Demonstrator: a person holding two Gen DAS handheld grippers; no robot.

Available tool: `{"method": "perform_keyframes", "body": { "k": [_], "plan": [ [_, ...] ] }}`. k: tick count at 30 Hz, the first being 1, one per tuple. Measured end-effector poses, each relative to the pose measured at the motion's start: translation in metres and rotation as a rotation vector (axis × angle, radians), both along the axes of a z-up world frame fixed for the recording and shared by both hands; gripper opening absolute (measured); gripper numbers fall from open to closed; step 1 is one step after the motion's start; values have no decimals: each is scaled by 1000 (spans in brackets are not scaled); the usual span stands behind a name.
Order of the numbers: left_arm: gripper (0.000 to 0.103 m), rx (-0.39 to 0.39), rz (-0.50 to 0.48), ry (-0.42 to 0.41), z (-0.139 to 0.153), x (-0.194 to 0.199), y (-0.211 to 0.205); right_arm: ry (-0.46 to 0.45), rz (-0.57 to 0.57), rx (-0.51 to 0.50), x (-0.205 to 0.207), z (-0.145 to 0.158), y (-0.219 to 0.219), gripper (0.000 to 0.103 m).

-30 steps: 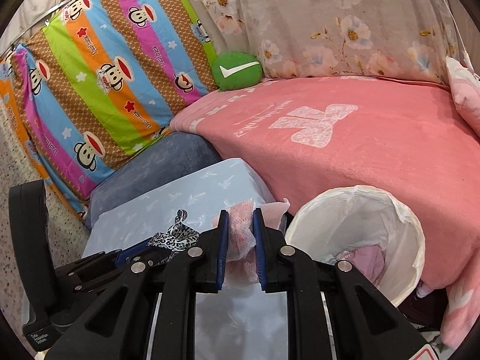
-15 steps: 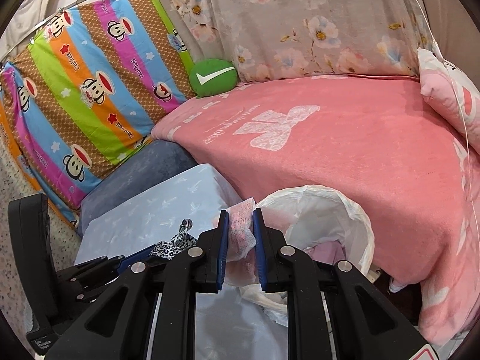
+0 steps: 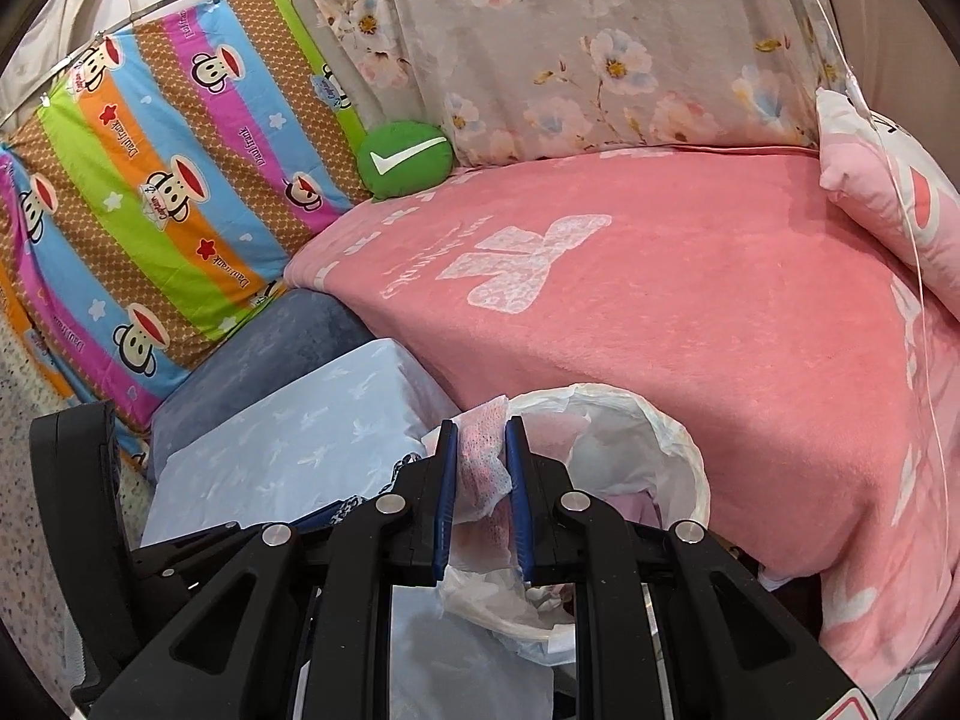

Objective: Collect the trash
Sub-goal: 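Carry the leopard scrunchie and pink sock into the white bin and release both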

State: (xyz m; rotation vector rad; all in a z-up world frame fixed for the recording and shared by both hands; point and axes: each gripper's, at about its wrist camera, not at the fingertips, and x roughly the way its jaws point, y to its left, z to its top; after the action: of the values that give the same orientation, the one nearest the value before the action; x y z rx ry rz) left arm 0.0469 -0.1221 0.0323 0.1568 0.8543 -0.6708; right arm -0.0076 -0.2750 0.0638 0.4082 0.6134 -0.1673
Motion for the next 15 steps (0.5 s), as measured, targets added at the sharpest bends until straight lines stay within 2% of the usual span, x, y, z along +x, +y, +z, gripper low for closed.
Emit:
{"method": "perform_keyframes", "body": {
  "k": [7,9,10,11,12,15],
  "plan": [
    [20,6,-32,8,-2,7,-15,3,-23,7,6,-2,-10,15],
    [24,8,-35,11,-4,9,-17,6,-29,11,8,-3,-12,15],
    [27,6,-33,15,-4,10,-17,8,-31,15,8,-5,-13,16],
    [35,2,-32,15,-5,12,-17,10,-31,20,10,-6,-14,16],
    [47,-1,-32,12,-5,12,-18,13,-31,22,11,-7,-14,16],
    [66,-6,-21,-14,-3,15,-18,16,-33,21,15,-8,-15,18]
  ]
}}
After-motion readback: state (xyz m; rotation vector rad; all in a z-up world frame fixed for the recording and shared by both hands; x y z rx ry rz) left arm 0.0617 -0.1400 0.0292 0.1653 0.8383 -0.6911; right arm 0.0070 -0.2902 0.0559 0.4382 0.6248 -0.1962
